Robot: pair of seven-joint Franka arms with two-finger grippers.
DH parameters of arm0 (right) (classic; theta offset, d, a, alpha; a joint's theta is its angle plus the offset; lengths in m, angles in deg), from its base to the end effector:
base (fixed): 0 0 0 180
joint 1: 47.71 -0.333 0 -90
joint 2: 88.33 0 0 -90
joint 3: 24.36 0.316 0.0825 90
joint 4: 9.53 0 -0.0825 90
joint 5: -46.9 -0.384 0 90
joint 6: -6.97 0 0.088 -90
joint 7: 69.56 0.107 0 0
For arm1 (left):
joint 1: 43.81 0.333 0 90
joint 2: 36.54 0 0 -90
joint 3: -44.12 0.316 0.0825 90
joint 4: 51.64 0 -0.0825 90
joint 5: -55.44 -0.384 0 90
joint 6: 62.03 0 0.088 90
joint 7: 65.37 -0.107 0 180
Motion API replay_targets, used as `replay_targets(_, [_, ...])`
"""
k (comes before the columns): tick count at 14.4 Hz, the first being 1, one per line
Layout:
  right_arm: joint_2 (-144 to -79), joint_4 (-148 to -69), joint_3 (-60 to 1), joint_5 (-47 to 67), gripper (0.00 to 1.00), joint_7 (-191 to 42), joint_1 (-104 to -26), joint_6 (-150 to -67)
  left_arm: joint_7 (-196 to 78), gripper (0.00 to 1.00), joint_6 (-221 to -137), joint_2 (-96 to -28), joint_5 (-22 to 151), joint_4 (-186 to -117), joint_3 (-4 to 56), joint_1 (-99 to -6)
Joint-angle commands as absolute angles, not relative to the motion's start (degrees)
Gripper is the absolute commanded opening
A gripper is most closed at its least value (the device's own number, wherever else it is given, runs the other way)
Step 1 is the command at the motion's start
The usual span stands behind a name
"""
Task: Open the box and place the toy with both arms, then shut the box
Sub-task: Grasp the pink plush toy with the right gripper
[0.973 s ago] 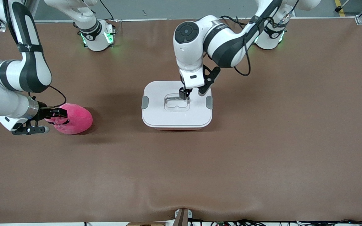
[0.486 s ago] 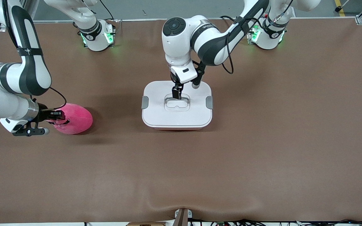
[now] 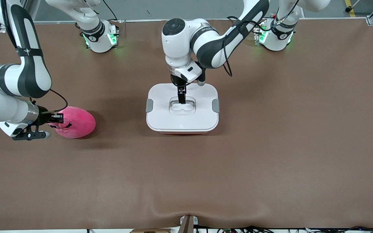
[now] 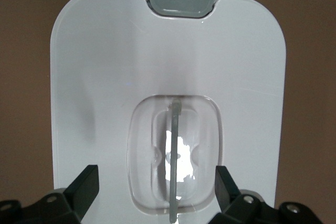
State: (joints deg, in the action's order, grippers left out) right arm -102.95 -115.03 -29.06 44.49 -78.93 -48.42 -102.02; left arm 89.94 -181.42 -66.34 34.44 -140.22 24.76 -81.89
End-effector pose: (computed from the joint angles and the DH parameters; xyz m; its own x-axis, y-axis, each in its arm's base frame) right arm 0.5977 -0.0362 0.3751 0.9791 0.0800 -0.1870 0.0724 -0.9963 -0.0468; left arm 0.4187 -0.5570 0.3675 -0.0128 0.9995 0.0291 0.9864 0.0079 0.1641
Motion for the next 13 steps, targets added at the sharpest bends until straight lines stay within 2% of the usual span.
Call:
replay_targets(1, [-100.2, -111.3, -28.5, 43.4, 0.00, -80.3, -47.4, -95.3, 93.3, 0.88, -183.1, -68.3, 33.1, -138.0, 25.3, -82.6])
replay_targets(3, [-97.8, -111.3, -28.5, 43.4, 0.00, -80.4, -47.5, -94.5, 95.1, 0.86, -185.7, -68.7, 33.1, -138.1, 25.4, -82.6])
replay_targets(10, [-92.7, -111.0, -28.5, 43.4, 0.00, -80.5, -47.5, -89.4, 95.7, 0.71, -186.1, -70.0, 31.7, -138.1, 25.4, -83.0])
replay_targets(13, [-91.7, -111.0, -28.4, 43.4, 0.00, -81.7, -47.5, -88.3, 95.7, 0.60, -186.3, -70.7, 31.6, -138.1, 25.4, -83.0])
